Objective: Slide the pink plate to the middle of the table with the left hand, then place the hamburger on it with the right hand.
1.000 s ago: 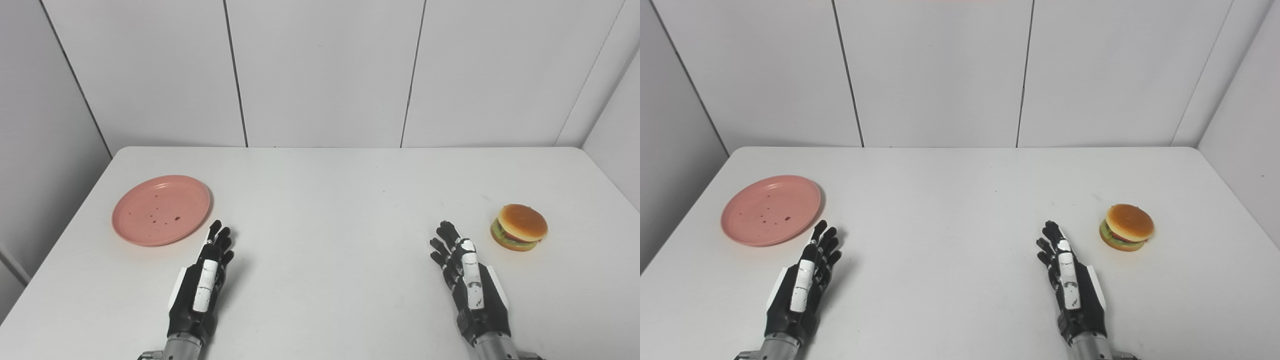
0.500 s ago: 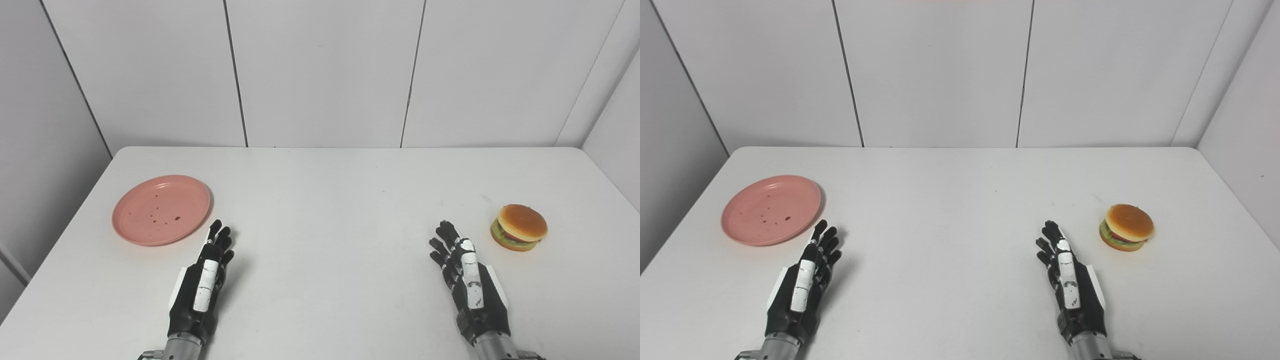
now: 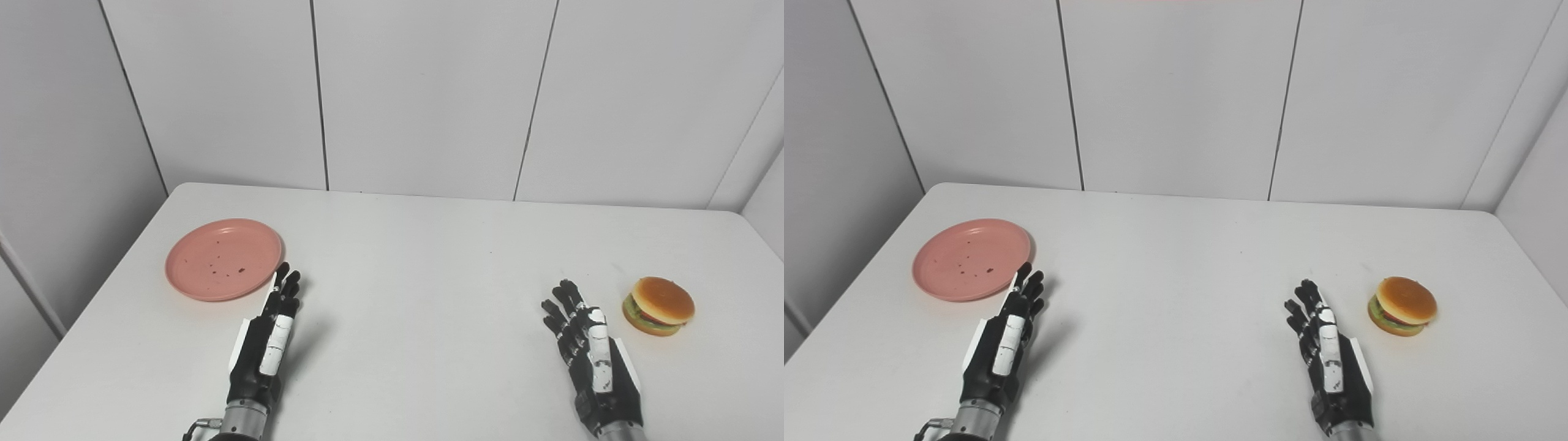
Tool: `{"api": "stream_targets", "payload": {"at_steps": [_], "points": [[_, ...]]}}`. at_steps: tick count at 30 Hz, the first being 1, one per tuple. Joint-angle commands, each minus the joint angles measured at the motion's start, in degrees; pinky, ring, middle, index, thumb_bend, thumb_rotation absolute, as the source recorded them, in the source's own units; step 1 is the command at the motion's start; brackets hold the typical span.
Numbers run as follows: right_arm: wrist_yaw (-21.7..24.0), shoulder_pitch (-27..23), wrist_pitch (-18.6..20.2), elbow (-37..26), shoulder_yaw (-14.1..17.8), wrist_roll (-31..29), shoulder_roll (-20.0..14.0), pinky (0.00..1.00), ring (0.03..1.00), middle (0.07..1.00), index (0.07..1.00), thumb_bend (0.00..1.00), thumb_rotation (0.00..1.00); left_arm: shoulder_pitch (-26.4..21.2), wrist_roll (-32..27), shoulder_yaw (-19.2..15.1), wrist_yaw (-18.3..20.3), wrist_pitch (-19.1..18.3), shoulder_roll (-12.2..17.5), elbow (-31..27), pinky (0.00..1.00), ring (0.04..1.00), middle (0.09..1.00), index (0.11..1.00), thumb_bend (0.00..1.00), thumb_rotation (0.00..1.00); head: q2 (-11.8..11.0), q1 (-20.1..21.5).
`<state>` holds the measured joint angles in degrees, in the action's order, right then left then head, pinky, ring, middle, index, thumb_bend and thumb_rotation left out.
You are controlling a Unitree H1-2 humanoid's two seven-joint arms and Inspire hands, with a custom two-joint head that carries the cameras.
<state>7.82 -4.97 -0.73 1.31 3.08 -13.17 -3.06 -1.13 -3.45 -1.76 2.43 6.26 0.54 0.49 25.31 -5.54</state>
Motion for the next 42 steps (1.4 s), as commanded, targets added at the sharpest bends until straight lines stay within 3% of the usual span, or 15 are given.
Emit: {"api": "stream_targets", "payload": {"at_steps": [1, 20, 31, 36, 42], "points": [[1.03, 0.75, -3.23, 3.81, 1.07, -0.51, -1.12, 0.96, 0.923, 0.96, 0.951, 0.84, 1.0, -0.03, 0.36, 1.45, -0.3, 1.92, -2.1, 4.19, 1.0, 1.0, 0.982, 1.0, 0.89, 0.91, -0.28, -0.46], [2.96, -1.4, -7.3, 11.32, 1.73, -1.17, -2.74, 0.96, 0.916, 0.95, 0.95, 0.84, 1.0, -2.37, 2.92, 1.83, -1.97, 7.44, -3.58, 11.9, 1.0, 0.996, 0.977, 0.999, 0.88, 0.93, -5.24, -3.51], [3.84, -1.84, -7.64, 12.41, 1.66, -1.42, -2.5, 0.99, 0.921, 0.961, 0.965, 0.82, 1.0, -2.65, 3.19, 1.82, -1.89, 8.58, -3.14, 13.48, 1.0, 0.998, 0.977, 0.994, 0.89, 0.93, -6.11, -3.55], [3.51, -1.85, -7.82, 12.5, 1.41, -0.82, -2.12, 0.98, 0.913, 0.954, 0.964, 0.83, 1.0, -1.86, 0.19, 1.34, -0.59, 8.34, -3.6, 10.87, 1.0, 0.982, 0.975, 0.977, 0.91, 0.91, -6.17, -2.72], [3.84, -1.93, -8.14, 12.84, 1.49, -0.91, -2.55, 0.96, 0.909, 0.952, 0.962, 0.84, 1.0, -2.65, -5.45, 0.67, 0.54, 5.06, -4.05, 2.19, 0.97, 0.962, 0.958, 0.947, 0.91, 0.9, -6.35, -3.65]]}}
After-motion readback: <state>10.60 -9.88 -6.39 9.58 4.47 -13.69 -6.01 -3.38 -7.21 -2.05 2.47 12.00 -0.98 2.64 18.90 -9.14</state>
